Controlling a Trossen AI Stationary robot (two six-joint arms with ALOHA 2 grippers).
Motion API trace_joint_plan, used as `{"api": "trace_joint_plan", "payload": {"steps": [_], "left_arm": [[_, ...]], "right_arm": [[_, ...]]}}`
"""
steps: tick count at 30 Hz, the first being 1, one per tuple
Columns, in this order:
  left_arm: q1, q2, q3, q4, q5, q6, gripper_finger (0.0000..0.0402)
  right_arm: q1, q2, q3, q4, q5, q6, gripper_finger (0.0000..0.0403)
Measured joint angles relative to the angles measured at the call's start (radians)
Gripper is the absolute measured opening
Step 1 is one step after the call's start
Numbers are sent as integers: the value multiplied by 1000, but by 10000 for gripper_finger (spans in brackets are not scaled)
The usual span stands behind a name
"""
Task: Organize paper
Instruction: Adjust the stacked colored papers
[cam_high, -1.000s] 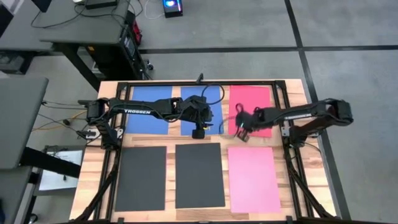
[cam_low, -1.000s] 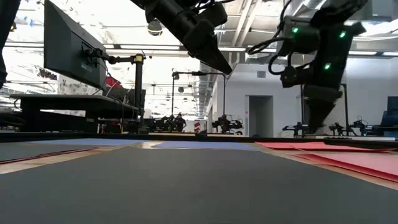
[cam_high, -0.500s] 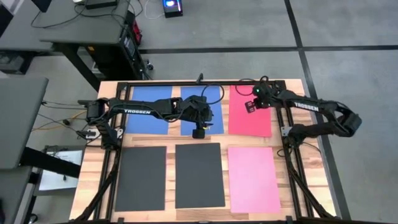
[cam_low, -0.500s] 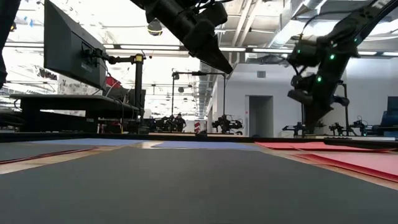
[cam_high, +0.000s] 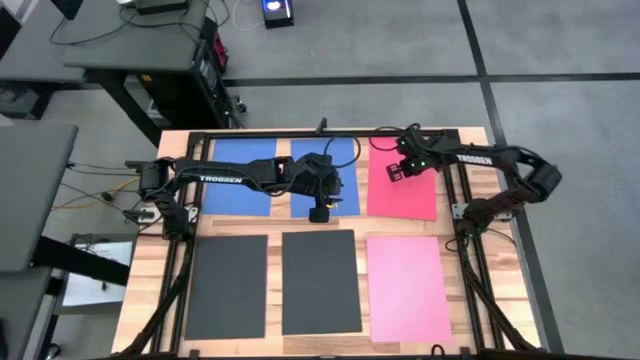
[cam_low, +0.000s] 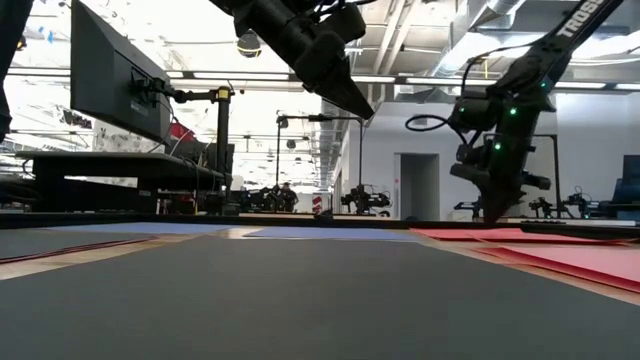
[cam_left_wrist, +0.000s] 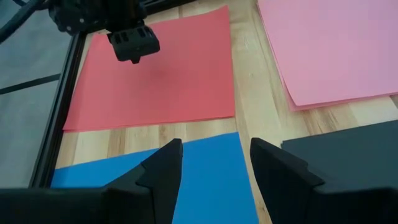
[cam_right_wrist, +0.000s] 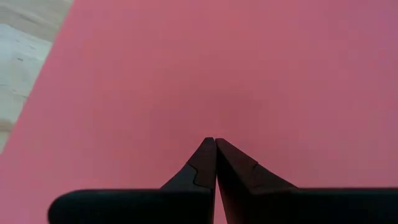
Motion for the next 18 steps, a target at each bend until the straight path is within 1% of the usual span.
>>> {"api": "trace_joint_plan", "payload": {"steps": [7, 18], "left_arm": [[0, 0, 0, 1, 0, -1, 173], [0, 0, 0, -18, 0, 3, 173]], "right_arm": [[-4, 40, 14, -10, -2, 6, 0], [-4, 147, 22, 29, 0, -30, 0]]}}
